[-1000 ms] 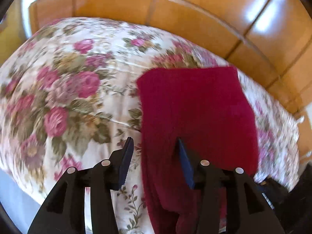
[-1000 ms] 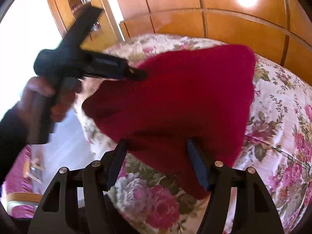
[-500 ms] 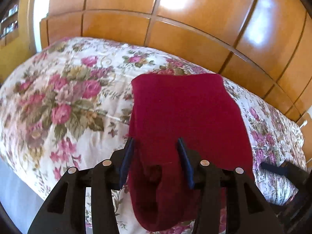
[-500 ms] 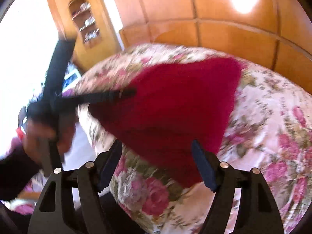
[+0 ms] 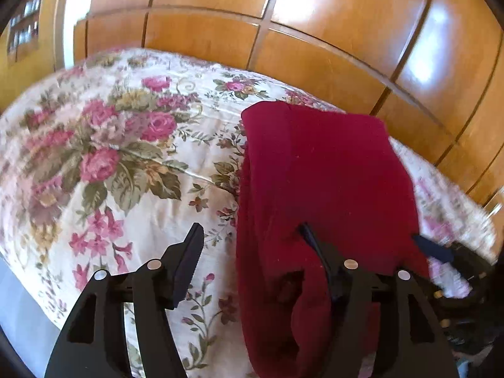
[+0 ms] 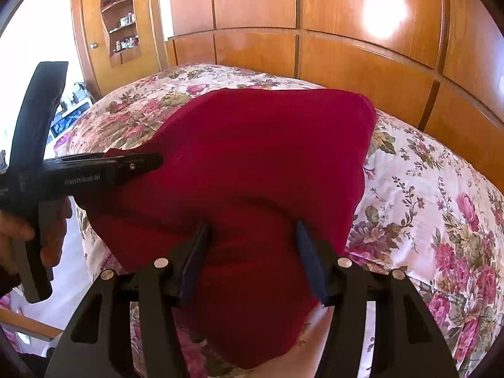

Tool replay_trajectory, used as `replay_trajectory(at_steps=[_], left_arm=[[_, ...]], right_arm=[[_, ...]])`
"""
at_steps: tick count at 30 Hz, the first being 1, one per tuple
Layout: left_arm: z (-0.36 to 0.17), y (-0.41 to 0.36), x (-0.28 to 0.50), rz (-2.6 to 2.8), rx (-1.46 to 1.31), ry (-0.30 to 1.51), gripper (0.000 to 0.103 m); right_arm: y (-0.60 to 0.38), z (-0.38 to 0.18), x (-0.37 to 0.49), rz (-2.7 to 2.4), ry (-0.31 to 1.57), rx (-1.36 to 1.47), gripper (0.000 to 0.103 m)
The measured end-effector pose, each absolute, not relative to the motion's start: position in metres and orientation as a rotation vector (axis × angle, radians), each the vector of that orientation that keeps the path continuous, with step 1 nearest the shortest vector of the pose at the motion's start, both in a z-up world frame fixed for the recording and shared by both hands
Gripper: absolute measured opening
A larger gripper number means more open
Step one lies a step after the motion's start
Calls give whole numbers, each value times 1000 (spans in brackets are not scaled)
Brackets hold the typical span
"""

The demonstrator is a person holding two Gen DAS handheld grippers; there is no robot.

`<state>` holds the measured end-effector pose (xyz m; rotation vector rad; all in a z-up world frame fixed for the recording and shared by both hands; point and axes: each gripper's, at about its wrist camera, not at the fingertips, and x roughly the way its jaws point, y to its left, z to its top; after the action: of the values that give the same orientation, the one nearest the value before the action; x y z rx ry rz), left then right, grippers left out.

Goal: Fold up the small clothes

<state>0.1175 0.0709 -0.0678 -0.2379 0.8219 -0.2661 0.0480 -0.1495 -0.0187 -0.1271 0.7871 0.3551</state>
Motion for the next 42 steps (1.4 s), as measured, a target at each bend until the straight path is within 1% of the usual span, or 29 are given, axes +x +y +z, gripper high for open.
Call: replay_trajectory(at_steps=[1, 2, 3, 4, 5, 7, 10, 16, 18, 19, 20, 22, 23, 24, 25, 26, 27, 30, 31, 36, 42], left_arm=[[-63, 74, 118, -290, -263, 821, 63], [-59, 76, 117, -316, -279, 817, 63], [-55, 78, 118, -345, -293, 813, 63], [-51, 80, 119, -375, -303, 812, 66], [-49, 81, 121, -387, -308, 812, 72], [-50, 86, 130, -393, -338, 815, 73], [-59, 96, 148, -438, -442, 857, 73], [-83, 91, 170, -550, -552, 941, 72], [-92, 84, 175, -619, -581, 973, 67], [-98, 80, 179, -657, -610, 990, 61], [-101, 78, 180, -671, -629, 994, 57], [-105, 75, 181, -701, -670, 979, 48], [-106, 75, 180, -713, -687, 972, 44], [-105, 75, 177, -722, -697, 965, 42], [-103, 75, 174, -730, -700, 955, 40], [-100, 74, 170, -733, -696, 947, 39], [-96, 73, 165, -735, -688, 936, 38], [-81, 77, 151, -756, -694, 898, 38], [-74, 80, 143, -760, -692, 878, 38], [-41, 118, 102, -722, -714, 771, 38], [20, 177, 59, -590, -685, 587, 38]], right_arm=[[-151, -17, 49, 362, 794, -117, 57], [-152, -15, 51, 371, 802, -104, 62], [-155, -10, 53, 396, 818, -75, 71], [-157, -6, 55, 410, 826, -50, 77], [-160, 0, 57, 413, 827, -19, 89], [-172, 14, 65, 419, 799, 89, 91], [-191, 19, 88, 389, 797, 214, 94], [-214, -18, 140, 360, 920, 372, 95], [-214, -34, 152, 412, 960, 416, 95], [-215, -40, 157, 433, 978, 444, 95], [-216, -46, 160, 447, 991, 470, 95], [-221, -51, 164, 472, 998, 508, 90], [-222, -50, 164, 481, 999, 509, 83], [-223, -48, 163, 497, 1000, 511, 73], [-224, -44, 161, 512, 998, 513, 68], [-224, -40, 158, 526, 993, 513, 60], [-222, -33, 155, 539, 985, 500, 54], [-208, -11, 147, 584, 963, 449, 49], [-203, -4, 144, 605, 954, 436, 48], [-160, 42, 136, 762, 886, 358, 48], [-81, 86, 157, 997, 826, 297, 48]])
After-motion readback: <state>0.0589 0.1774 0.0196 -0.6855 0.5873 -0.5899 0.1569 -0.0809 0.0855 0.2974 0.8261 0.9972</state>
